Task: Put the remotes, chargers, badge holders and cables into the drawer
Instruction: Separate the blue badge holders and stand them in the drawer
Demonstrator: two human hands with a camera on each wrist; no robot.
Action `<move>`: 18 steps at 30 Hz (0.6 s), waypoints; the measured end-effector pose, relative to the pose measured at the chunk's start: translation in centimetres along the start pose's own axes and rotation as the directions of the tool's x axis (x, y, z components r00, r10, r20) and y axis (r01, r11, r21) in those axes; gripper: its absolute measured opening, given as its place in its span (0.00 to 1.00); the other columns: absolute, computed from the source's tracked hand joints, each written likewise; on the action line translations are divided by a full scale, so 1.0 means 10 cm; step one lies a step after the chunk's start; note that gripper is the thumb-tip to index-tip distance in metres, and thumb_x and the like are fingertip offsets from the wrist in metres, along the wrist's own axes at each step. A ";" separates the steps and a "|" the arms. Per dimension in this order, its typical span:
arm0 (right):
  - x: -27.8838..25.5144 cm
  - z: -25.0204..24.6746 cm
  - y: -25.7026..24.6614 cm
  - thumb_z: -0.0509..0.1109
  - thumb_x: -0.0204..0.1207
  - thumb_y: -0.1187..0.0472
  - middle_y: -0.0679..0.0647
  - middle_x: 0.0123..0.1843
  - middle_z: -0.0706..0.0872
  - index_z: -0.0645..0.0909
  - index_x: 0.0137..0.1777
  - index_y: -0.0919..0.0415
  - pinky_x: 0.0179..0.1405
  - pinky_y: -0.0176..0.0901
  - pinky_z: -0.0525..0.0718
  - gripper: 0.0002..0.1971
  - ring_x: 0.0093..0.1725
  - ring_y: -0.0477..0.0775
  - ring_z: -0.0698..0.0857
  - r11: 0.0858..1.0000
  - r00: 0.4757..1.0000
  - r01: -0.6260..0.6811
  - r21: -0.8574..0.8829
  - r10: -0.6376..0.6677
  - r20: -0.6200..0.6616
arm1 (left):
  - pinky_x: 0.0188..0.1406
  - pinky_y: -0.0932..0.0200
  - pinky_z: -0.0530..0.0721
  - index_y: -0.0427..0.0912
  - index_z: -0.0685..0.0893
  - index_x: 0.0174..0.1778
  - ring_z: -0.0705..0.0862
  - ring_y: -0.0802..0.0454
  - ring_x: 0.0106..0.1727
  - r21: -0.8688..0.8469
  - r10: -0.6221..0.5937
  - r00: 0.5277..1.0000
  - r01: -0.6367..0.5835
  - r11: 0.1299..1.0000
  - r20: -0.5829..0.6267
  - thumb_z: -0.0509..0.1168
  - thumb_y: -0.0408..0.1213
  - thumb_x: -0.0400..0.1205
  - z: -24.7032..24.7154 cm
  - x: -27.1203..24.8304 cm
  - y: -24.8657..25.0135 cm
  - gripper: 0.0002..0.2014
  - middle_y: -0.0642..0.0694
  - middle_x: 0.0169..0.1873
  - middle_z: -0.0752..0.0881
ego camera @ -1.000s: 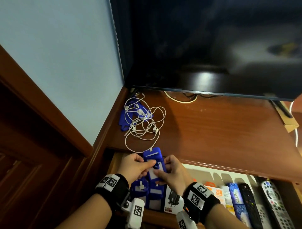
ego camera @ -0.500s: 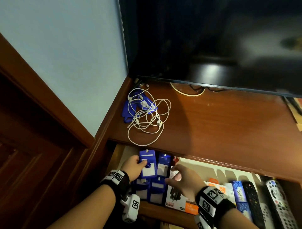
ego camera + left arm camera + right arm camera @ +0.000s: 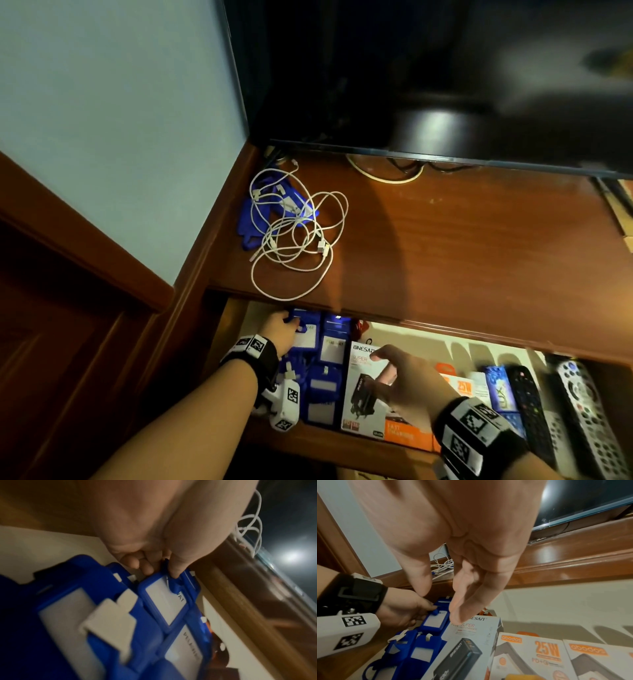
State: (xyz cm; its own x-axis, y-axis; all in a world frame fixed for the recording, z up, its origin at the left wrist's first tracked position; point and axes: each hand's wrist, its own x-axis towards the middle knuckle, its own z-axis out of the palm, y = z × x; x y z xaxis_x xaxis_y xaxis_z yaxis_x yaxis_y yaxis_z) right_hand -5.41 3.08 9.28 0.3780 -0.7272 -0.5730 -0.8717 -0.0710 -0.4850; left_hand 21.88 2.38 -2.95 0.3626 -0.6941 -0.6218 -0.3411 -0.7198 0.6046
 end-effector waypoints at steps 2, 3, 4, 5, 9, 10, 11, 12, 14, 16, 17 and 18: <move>0.02 0.00 0.02 0.74 0.80 0.42 0.39 0.50 0.90 0.75 0.72 0.38 0.46 0.34 0.82 0.22 0.47 0.38 0.86 1.000 1.000 0.009 -0.016 -0.009 0.009 | 0.41 0.58 0.81 0.43 0.85 0.65 0.87 0.42 0.47 0.028 -0.009 1.000 0.008 1.000 0.000 0.62 0.38 0.92 0.01 0.02 0.03 0.09 0.42 0.55 0.90; 0.04 -0.01 0.02 0.74 0.80 0.42 0.41 0.54 0.90 0.74 0.73 0.39 0.52 0.38 0.84 0.23 0.52 0.42 0.88 0.999 1.000 0.014 -0.032 -0.013 0.019 | 0.46 0.58 0.81 0.43 0.85 0.68 0.88 0.40 0.52 0.056 -0.015 1.000 0.015 0.998 -0.010 0.63 0.39 0.91 0.02 0.05 0.02 0.12 0.41 0.58 0.90; 0.06 -0.03 0.02 0.74 0.80 0.43 0.42 0.58 0.90 0.74 0.74 0.39 0.56 0.41 0.85 0.23 0.56 0.45 0.88 0.998 0.999 0.021 -0.052 -0.019 0.033 | 0.53 0.57 0.82 0.43 0.86 0.70 0.88 0.39 0.58 0.089 -0.020 1.000 0.022 0.996 -0.023 0.63 0.40 0.91 0.02 0.05 0.03 0.13 0.40 0.60 0.90; 0.07 -0.05 -0.01 0.73 0.81 0.45 0.43 0.60 0.90 0.74 0.74 0.40 0.60 0.42 0.85 0.23 0.59 0.46 0.87 0.997 0.998 0.030 -0.072 -0.027 0.050 | 0.59 0.55 0.83 0.43 0.86 0.71 0.88 0.37 0.61 0.115 -0.028 0.999 0.032 0.993 -0.038 0.64 0.41 0.90 0.02 0.06 0.04 0.15 0.39 0.62 0.90; 0.15 -0.17 -0.11 0.73 0.81 0.48 0.42 0.62 0.89 0.75 0.71 0.38 0.56 0.38 0.82 0.20 0.58 0.46 0.87 0.992 0.997 0.079 -0.101 -0.077 0.028 | 0.61 0.49 0.86 0.47 0.88 0.64 0.88 0.37 0.59 0.202 -0.030 0.997 0.043 0.978 -0.066 0.67 0.42 0.87 0.03 0.06 0.06 0.12 0.41 0.58 0.92; 0.19 -0.20 -0.15 0.73 0.81 0.48 0.42 0.62 0.89 0.76 0.70 0.38 0.54 0.37 0.81 0.19 0.56 0.45 0.86 0.990 0.995 0.095 -0.101 -0.094 0.019 | 0.60 0.49 0.87 0.47 0.88 0.63 0.89 0.37 0.59 0.223 -0.032 0.997 0.048 0.974 -0.072 0.69 0.42 0.85 0.04 0.06 0.05 0.12 0.41 0.58 0.92; 0.22 -0.23 -0.19 0.73 0.81 0.49 0.42 0.61 0.89 0.76 0.70 0.39 0.51 0.37 0.79 0.19 0.54 0.45 0.85 0.988 0.994 0.113 -0.105 -0.113 0.010 | 0.59 0.49 0.87 0.47 0.88 0.63 0.89 0.37 0.59 0.238 -0.030 0.996 0.050 0.970 -0.085 0.70 0.42 0.84 0.03 0.05 0.05 0.13 0.41 0.59 0.91; 0.26 -0.26 -0.24 0.74 0.81 0.50 0.42 0.60 0.89 0.77 0.70 0.41 0.49 0.36 0.78 0.18 0.51 0.45 0.85 0.985 0.992 0.126 -0.118 -0.127 0.004 | 0.59 0.49 0.87 0.47 0.87 0.64 0.89 0.37 0.60 0.252 -0.029 0.995 0.053 0.966 -0.097 0.72 0.43 0.82 0.04 0.04 0.04 0.15 0.41 0.60 0.90; 0.36 -0.32 -0.34 0.74 0.80 0.51 0.43 0.58 0.90 0.80 0.68 0.44 0.48 0.38 0.80 0.17 0.51 0.47 0.87 0.979 0.986 0.168 -0.119 -0.169 0.003 | 0.63 0.48 0.86 0.48 0.85 0.66 0.88 0.38 0.62 0.263 -0.039 0.992 0.070 0.962 -0.120 0.74 0.46 0.80 0.03 0.03 0.02 0.19 0.40 0.63 0.88; 0.46 -0.38 -0.48 0.74 0.79 0.51 0.44 0.56 0.91 0.82 0.64 0.45 0.52 0.43 0.85 0.15 0.52 0.49 0.89 0.969 0.975 0.215 -0.121 -0.220 -0.025 | 0.67 0.48 0.84 0.50 0.82 0.66 0.86 0.39 0.64 0.239 -0.037 0.989 0.071 0.968 -0.141 0.75 0.49 0.78 0.00 -0.04 0.04 0.22 0.41 0.67 0.84; 0.50 -0.39 -0.52 0.73 0.78 0.51 0.44 0.54 0.92 0.83 0.61 0.44 0.53 0.45 0.87 0.12 0.51 0.49 0.90 0.967 0.970 0.232 -0.103 -0.238 -0.047 | 0.69 0.47 0.83 0.52 0.80 0.66 0.84 0.40 0.65 0.219 -0.040 0.988 0.072 0.973 -0.146 0.75 0.50 0.78 -0.01 -0.10 0.05 0.22 0.42 0.68 0.81; 0.58 -0.42 -0.60 0.72 0.76 0.50 0.44 0.50 0.92 0.83 0.57 0.44 0.52 0.48 0.88 0.10 0.48 0.48 0.90 0.961 0.959 0.268 -0.074 -0.273 -0.080 | 0.69 0.47 0.82 0.52 0.78 0.65 0.83 0.40 0.66 0.205 -0.044 0.988 0.074 0.976 -0.148 0.75 0.50 0.78 -0.07 -0.16 0.05 0.21 0.43 0.67 0.78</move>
State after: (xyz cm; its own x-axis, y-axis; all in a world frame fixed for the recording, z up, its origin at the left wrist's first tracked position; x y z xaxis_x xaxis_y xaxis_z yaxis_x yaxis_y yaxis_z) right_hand 0.71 -3.60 11.58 0.5754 -0.7326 -0.3636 -0.7594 -0.3136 -0.5701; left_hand 21.74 3.11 -1.28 0.5014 -0.6528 -0.5678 -0.4836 -0.7556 0.4418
